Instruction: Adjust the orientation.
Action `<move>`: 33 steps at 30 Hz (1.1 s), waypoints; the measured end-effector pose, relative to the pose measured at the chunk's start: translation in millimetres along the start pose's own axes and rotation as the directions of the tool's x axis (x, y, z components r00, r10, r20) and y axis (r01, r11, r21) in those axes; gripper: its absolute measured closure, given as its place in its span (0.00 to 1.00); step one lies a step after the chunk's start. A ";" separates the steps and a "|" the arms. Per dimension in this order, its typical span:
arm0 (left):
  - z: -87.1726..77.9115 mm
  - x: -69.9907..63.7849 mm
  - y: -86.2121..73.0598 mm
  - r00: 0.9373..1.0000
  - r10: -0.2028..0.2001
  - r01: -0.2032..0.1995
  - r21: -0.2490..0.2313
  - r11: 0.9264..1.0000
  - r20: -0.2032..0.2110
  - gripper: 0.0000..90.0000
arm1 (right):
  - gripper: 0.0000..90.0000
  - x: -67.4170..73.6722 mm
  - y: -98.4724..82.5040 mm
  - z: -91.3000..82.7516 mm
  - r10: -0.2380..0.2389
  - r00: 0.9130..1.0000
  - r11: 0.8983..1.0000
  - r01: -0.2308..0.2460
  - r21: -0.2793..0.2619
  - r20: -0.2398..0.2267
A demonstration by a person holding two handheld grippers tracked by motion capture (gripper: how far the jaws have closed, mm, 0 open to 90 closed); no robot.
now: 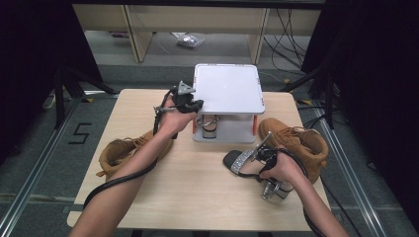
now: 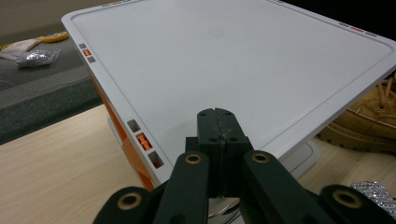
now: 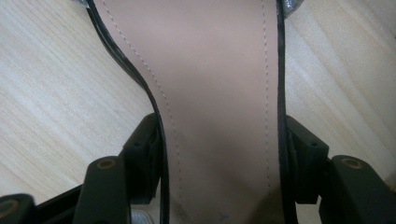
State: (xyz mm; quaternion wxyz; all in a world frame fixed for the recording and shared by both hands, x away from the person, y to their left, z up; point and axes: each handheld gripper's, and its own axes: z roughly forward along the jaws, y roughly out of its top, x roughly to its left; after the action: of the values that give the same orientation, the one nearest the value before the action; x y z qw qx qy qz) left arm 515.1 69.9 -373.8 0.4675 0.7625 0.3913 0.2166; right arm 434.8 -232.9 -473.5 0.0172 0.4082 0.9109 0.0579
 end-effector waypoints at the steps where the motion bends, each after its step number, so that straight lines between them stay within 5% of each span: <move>1: 0.1 -0.1 0.1 1.000 0.000 0.000 0.000 1.000 0.000 1.00 | 0.47 0.2 0.4 -0.2 -0.001 1.000 1.000 0.001 0.005 0.001; 2: 0.1 0.0 0.0 1.000 0.000 0.000 0.000 1.000 0.001 1.00 | 0.48 -0.4 0.3 0.1 -0.015 1.000 1.000 0.015 0.001 -0.002; 6: -0.2 0.2 0.0 1.000 0.000 0.000 0.002 1.000 0.000 1.00 | 0.48 5.3 -1.4 -1.3 0.056 0.998 0.998 -0.056 0.014 -0.011; 12: 0.3 0.0 0.2 1.000 0.005 -0.005 -0.003 1.000 0.002 1.00 | 0.49 10.5 -6.7 -2.4 0.070 0.997 0.998 -0.070 -0.006 -0.016; 19: 0.6 -0.7 0.1 1.000 0.002 -0.002 0.002 1.000 0.009 1.00 | 0.49 17.7 -7.4 -19.9 0.214 0.976 0.972 -0.217 -0.092 -0.041; 21: 0.2 -0.5 0.2 1.000 0.006 -0.006 0.002 1.000 -0.001 1.00 | 0.49 18.4 -5.4 -23.7 0.268 0.963 0.956 -0.271 -0.116 -0.042; 23: 0.3 -0.6 0.0 1.000 0.005 -0.005 0.002 1.000 0.001 1.00 | 0.49 17.6 -4.0 -25.5 0.284 0.958 0.950 -0.287 -0.120 -0.046; 25: 0.1 -0.4 0.1 1.000 0.007 -0.007 0.002 1.000 0.000 1.00 | 0.49 17.4 3.1 -29.4 0.343 0.939 0.921 -0.344 -0.181 -0.040; 29: 0.2 -0.8 0.2 1.000 0.010 -0.010 0.003 1.000 -0.002 1.00 | 0.49 15.1 14.3 -30.2 0.391 0.919 0.892 -0.391 -0.228 -0.047; 31: 0.1 -0.7 0.2 1.000 0.006 -0.006 0.003 1.000 -0.001 1.00 | 0.49 10.8 20.7 -28.5 0.412 0.910 0.867 -0.409 -0.284 -0.051; 32: 0.4 -0.3 0.1 1.000 0.003 -0.003 0.000 1.000 0.003 1.00 | 0.49 9.3 24.6 -27.6 0.441 0.896 0.850 -0.436 -0.296 -0.053; 33: 0.9 -0.9 -0.1 1.000 -0.010 0.010 -0.009 1.000 0.005 1.00 | 0.49 7.1 28.1 -25.7 0.441 0.897 0.843 -0.427 -0.326 -0.033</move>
State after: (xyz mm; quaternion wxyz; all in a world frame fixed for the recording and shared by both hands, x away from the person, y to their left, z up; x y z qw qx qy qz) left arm 515.1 68.7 -374.2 0.4728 0.7590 0.3932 0.2140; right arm 448.9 -211.4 -444.5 0.0906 0.5963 0.7719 0.2008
